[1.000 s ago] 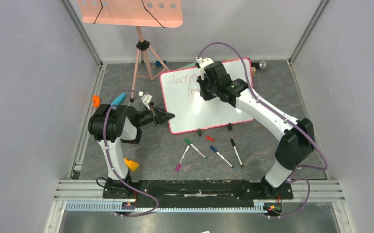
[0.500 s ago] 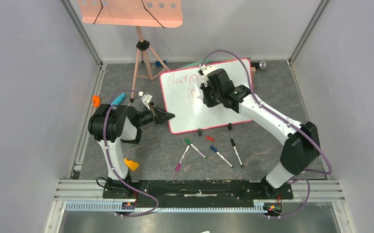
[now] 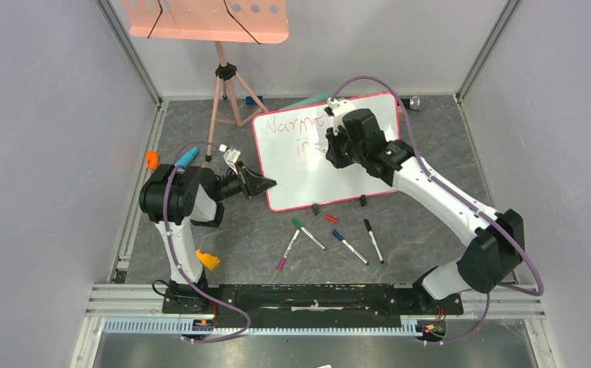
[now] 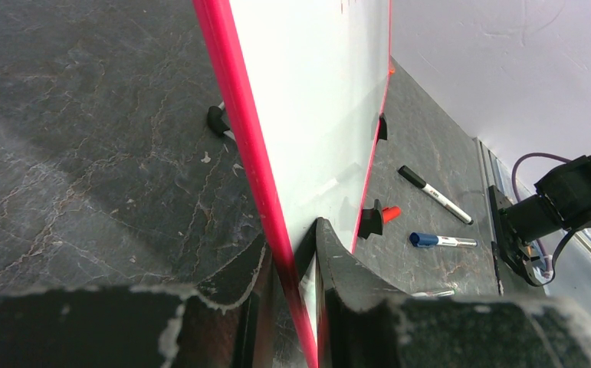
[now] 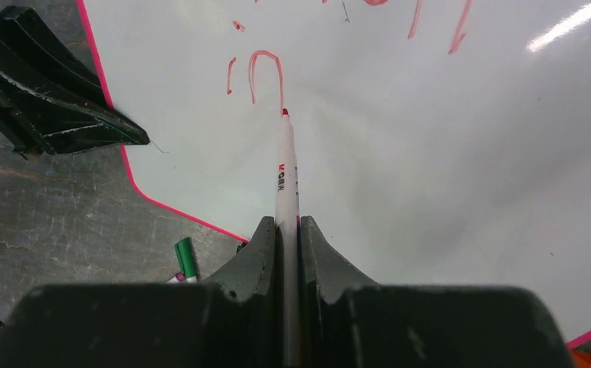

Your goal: Write a sentence on the whiteboard

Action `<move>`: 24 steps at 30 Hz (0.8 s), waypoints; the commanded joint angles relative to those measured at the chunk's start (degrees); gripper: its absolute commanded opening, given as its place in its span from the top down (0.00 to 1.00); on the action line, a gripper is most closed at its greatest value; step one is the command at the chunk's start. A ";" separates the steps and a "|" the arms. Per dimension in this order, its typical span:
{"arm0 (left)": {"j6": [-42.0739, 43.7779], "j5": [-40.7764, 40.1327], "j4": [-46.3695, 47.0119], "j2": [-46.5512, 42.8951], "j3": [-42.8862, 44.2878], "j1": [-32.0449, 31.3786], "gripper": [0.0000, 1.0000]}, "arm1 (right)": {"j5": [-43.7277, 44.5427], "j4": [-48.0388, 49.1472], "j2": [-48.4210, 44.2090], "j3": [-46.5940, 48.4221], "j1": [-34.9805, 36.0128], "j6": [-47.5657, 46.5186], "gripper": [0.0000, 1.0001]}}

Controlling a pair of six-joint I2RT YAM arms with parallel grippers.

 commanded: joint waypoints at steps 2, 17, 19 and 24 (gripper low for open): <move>6.02 -9.34 2.05 0.94 0.76 1.12 0.94 | 3.13 2.32 -5.96 -4.70 -0.07 0.92 1.00; 5.79 -9.39 2.03 0.92 0.35 0.86 0.93 | 6.54 2.19 -3.59 -2.63 -0.17 1.09 1.00; 5.85 -9.39 2.03 1.01 0.13 0.86 0.93 | 5.81 2.35 -2.71 -1.97 -0.17 0.98 1.00; 5.98 -9.44 2.03 0.96 0.04 0.86 0.93 | 5.02 2.31 -0.89 -0.07 -0.11 0.34 1.00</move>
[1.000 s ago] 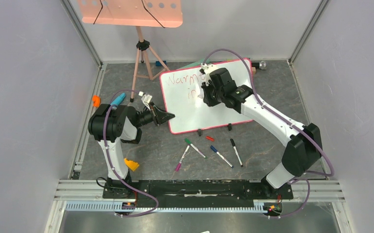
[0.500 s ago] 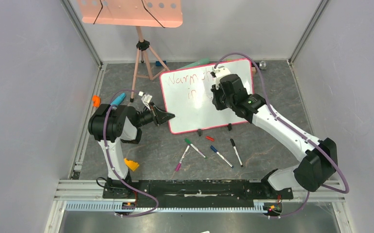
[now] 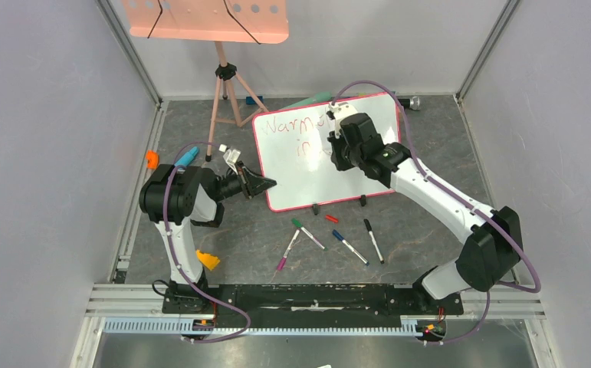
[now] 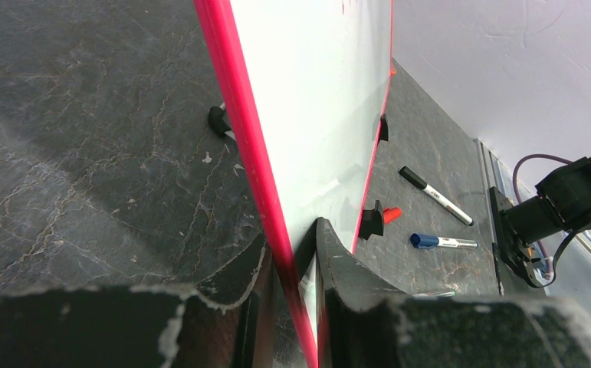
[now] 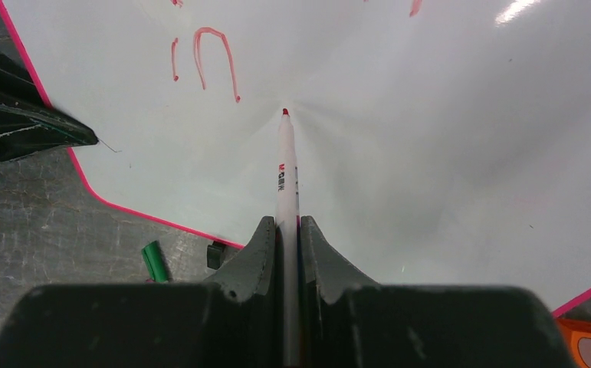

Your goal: Write a sentence on the whiteboard

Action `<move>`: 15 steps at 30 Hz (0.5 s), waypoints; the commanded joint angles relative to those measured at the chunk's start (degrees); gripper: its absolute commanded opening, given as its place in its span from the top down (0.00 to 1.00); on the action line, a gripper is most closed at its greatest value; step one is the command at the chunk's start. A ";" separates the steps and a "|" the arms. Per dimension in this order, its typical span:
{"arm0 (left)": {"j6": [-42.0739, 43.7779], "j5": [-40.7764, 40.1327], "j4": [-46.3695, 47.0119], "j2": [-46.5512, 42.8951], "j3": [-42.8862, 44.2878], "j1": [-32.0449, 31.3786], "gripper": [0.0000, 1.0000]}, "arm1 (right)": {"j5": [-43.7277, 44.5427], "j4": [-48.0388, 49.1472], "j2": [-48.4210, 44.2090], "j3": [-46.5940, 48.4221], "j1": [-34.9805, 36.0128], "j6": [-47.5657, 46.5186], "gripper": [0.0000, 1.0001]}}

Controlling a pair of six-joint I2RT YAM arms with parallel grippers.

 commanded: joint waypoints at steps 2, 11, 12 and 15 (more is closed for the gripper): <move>6.29 -8.82 2.03 0.79 0.11 0.84 0.93 | -1.10 2.07 0.99 3.76 -0.02 -0.69 1.00; 6.51 -9.11 2.03 0.93 -0.05 0.94 0.93 | -3.19 2.06 -0.35 -0.27 1.43 -0.89 1.00; 6.43 -9.15 2.03 0.95 -0.07 0.93 0.93 | -3.23 2.26 -0.57 -0.98 1.82 -0.86 1.00; 6.44 -9.11 2.03 0.85 -0.16 0.89 0.93 | -2.23 3.13 -1.18 -2.34 2.26 -0.70 1.00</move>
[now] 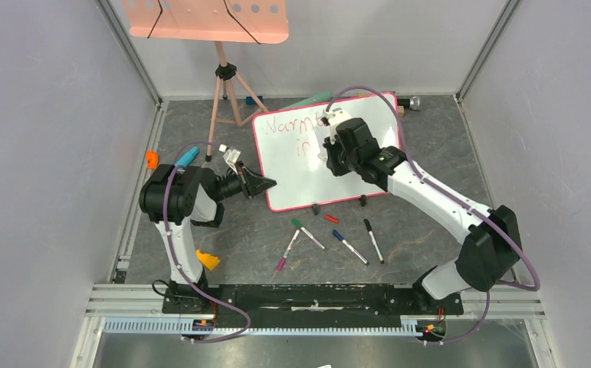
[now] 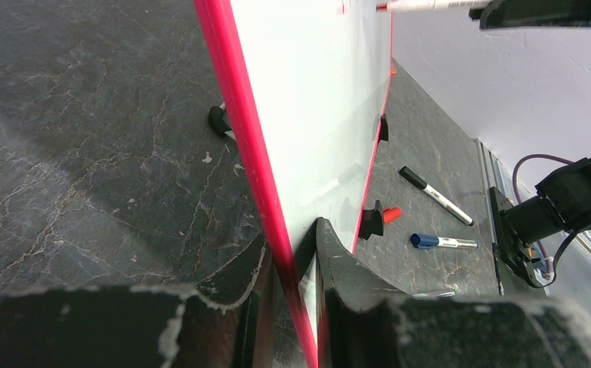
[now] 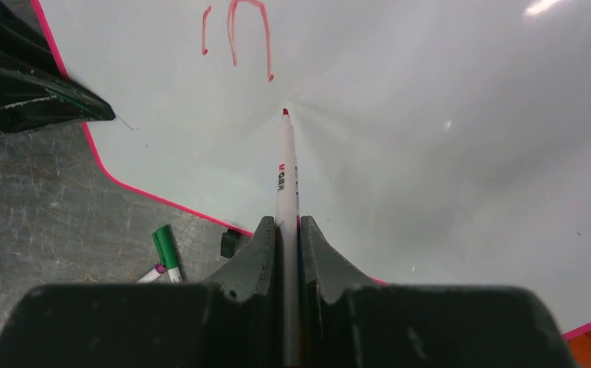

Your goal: Write a sentence on the whiteboard

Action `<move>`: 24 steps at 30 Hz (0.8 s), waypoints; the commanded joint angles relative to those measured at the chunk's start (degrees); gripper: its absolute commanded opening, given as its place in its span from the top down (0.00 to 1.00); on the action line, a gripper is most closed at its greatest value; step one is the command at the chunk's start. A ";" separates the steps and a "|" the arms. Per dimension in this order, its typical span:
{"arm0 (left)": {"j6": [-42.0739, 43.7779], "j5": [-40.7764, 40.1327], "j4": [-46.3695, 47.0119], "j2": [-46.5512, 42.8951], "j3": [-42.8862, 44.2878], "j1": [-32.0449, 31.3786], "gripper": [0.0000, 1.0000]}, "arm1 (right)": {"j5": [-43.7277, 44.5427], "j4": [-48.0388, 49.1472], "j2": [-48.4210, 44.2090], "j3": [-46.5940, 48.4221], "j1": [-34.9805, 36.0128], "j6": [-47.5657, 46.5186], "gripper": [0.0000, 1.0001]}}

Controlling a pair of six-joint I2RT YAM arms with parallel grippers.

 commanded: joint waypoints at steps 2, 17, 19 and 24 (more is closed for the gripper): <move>6.41 -8.98 2.03 0.89 -0.10 0.89 0.93 | 0.17 2.48 -1.86 -1.66 1.01 -0.32 1.00; 6.34 -8.86 2.03 0.94 -0.02 0.93 0.93 | -0.92 3.73 1.15 0.48 2.22 -0.96 1.00; 6.35 -8.83 2.03 1.00 -0.05 0.90 0.93 | -2.40 4.34 1.52 0.91 2.78 -1.60 1.00; 6.23 -8.78 2.03 1.02 0.07 0.92 0.93 | -0.72 2.68 3.50 4.17 6.11 -3.90 1.00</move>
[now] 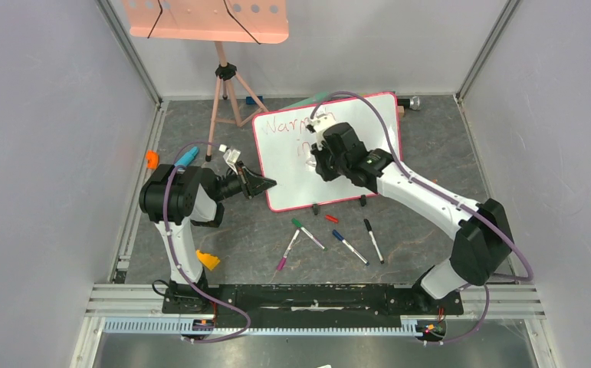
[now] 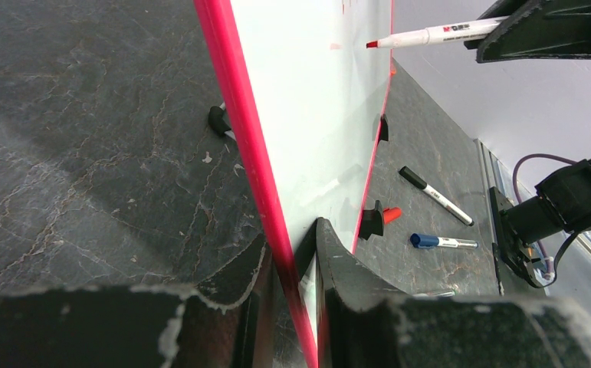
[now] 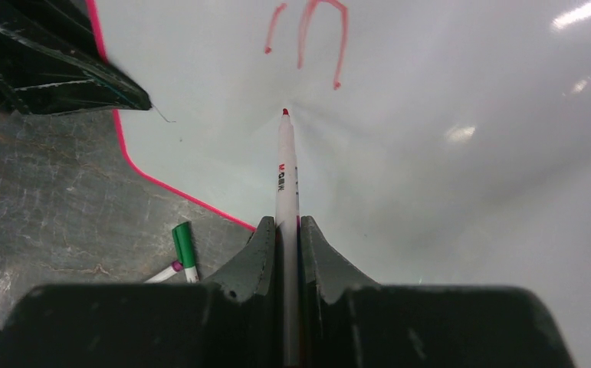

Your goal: Write a sentence on the whiteboard

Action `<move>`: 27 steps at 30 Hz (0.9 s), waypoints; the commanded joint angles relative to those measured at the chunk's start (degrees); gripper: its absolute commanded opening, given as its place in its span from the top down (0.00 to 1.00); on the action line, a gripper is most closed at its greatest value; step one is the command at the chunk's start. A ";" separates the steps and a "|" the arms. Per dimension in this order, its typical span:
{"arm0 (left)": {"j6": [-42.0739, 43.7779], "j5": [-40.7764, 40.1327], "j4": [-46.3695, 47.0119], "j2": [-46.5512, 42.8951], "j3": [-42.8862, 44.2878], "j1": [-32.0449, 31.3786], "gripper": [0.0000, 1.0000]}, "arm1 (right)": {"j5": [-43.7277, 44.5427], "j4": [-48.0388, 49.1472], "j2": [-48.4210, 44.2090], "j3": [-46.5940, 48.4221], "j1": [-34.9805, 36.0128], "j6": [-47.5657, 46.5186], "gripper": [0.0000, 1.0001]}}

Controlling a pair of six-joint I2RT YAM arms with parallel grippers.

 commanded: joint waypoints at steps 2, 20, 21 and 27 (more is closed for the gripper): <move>6.33 -8.74 2.03 0.98 0.02 0.92 0.93 | 2.57 -0.04 1.95 6.35 4.00 -3.43 1.00; 6.45 -8.51 2.04 0.94 0.09 0.96 0.93 | 6.89 -2.01 5.67 8.80 4.55 -3.54 1.00; 6.51 -8.52 2.08 0.98 0.13 0.95 0.93 | 7.30 -2.00 5.85 8.93 4.57 -3.55 1.00; 6.33 -8.45 2.03 0.98 0.21 0.97 0.93 | 7.86 -2.79 7.54 9.90 4.53 -3.54 1.00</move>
